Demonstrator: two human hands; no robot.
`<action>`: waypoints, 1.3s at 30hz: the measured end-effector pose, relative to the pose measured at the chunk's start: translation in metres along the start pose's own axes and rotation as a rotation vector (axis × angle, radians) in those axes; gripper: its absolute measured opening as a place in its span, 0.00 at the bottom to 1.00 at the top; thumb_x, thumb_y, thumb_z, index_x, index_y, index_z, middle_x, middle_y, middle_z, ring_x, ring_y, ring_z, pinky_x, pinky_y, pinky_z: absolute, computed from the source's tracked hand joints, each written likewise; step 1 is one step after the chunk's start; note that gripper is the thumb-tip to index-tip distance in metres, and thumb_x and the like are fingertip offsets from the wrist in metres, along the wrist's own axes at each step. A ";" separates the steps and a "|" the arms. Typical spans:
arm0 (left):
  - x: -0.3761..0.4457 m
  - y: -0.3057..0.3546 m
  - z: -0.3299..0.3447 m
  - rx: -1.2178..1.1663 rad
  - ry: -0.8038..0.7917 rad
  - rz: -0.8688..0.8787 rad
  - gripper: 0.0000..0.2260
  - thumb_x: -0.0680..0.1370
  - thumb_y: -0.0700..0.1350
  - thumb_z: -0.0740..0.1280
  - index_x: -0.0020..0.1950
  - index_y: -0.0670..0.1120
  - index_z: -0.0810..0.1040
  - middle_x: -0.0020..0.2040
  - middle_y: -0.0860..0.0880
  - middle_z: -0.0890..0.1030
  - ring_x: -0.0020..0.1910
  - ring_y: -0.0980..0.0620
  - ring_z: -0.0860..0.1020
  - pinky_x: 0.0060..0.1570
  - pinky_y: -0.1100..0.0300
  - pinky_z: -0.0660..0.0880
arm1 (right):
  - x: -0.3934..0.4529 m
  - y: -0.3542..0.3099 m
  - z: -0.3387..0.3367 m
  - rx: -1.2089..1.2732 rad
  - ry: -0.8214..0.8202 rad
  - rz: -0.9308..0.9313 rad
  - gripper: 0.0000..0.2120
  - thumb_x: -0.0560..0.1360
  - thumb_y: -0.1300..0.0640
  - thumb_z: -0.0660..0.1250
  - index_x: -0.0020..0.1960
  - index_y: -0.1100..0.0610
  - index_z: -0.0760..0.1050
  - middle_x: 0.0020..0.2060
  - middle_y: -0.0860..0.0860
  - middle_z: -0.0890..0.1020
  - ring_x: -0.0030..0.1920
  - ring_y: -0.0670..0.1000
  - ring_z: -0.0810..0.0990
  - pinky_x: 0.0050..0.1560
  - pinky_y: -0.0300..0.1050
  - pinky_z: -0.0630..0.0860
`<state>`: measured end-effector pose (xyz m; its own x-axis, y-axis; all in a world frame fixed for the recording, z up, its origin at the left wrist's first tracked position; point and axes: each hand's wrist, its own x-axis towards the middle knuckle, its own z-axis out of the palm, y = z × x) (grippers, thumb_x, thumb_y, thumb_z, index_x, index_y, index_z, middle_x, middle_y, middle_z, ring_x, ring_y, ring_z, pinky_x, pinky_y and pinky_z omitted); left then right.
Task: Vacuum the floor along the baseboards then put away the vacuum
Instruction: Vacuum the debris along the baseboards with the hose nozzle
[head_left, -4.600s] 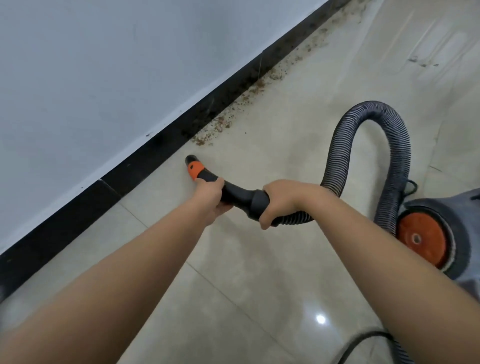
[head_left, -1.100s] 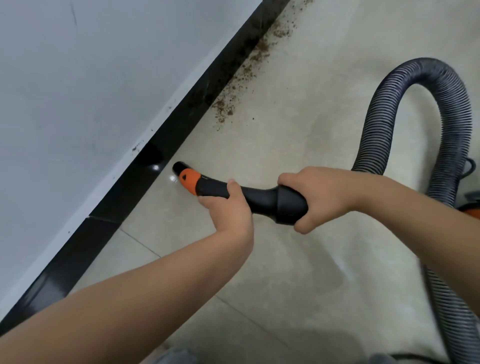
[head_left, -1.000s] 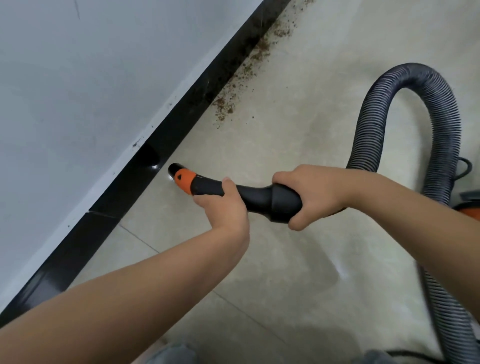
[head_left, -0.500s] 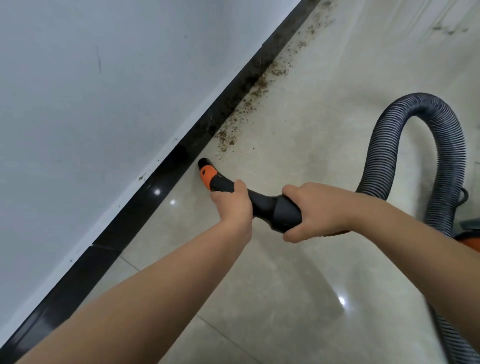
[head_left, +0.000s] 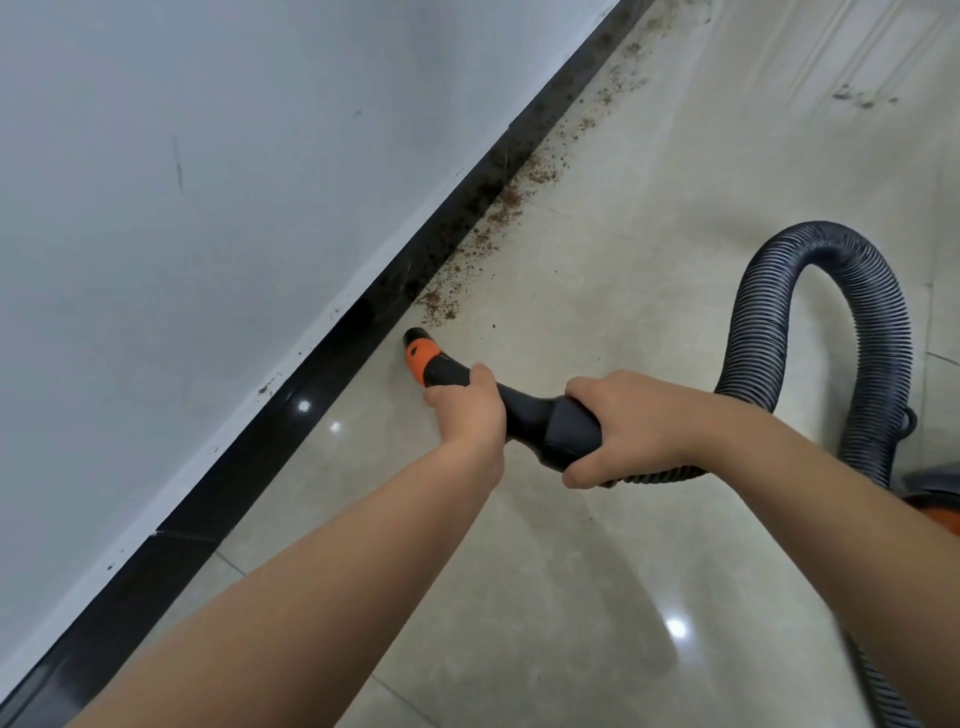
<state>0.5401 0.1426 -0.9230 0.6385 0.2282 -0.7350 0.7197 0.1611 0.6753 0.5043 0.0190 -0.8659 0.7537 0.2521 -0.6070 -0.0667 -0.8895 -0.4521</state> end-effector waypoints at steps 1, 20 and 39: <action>0.001 0.000 -0.001 0.002 0.002 0.003 0.22 0.80 0.47 0.59 0.71 0.43 0.56 0.65 0.40 0.71 0.59 0.39 0.74 0.59 0.45 0.73 | 0.001 -0.001 0.000 -0.001 0.001 -0.003 0.15 0.67 0.50 0.72 0.44 0.51 0.67 0.33 0.47 0.81 0.31 0.42 0.78 0.35 0.40 0.76; -0.014 -0.001 0.025 0.013 -0.126 -0.038 0.24 0.80 0.46 0.58 0.73 0.44 0.54 0.65 0.40 0.72 0.55 0.41 0.76 0.45 0.52 0.75 | -0.024 0.012 -0.017 0.038 -0.026 0.098 0.12 0.67 0.51 0.72 0.44 0.52 0.69 0.31 0.47 0.81 0.29 0.41 0.78 0.34 0.39 0.76; -0.005 -0.002 0.038 0.044 -0.002 0.020 0.24 0.80 0.48 0.58 0.72 0.42 0.55 0.65 0.39 0.71 0.60 0.39 0.73 0.62 0.46 0.71 | -0.009 0.021 -0.018 0.019 0.005 0.086 0.12 0.66 0.53 0.73 0.45 0.53 0.72 0.32 0.47 0.82 0.28 0.40 0.77 0.31 0.35 0.73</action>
<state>0.5457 0.1051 -0.9227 0.6535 0.2290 -0.7215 0.7181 0.1137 0.6866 0.5079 -0.0088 -0.8575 0.7482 0.1730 -0.6405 -0.1437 -0.9003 -0.4110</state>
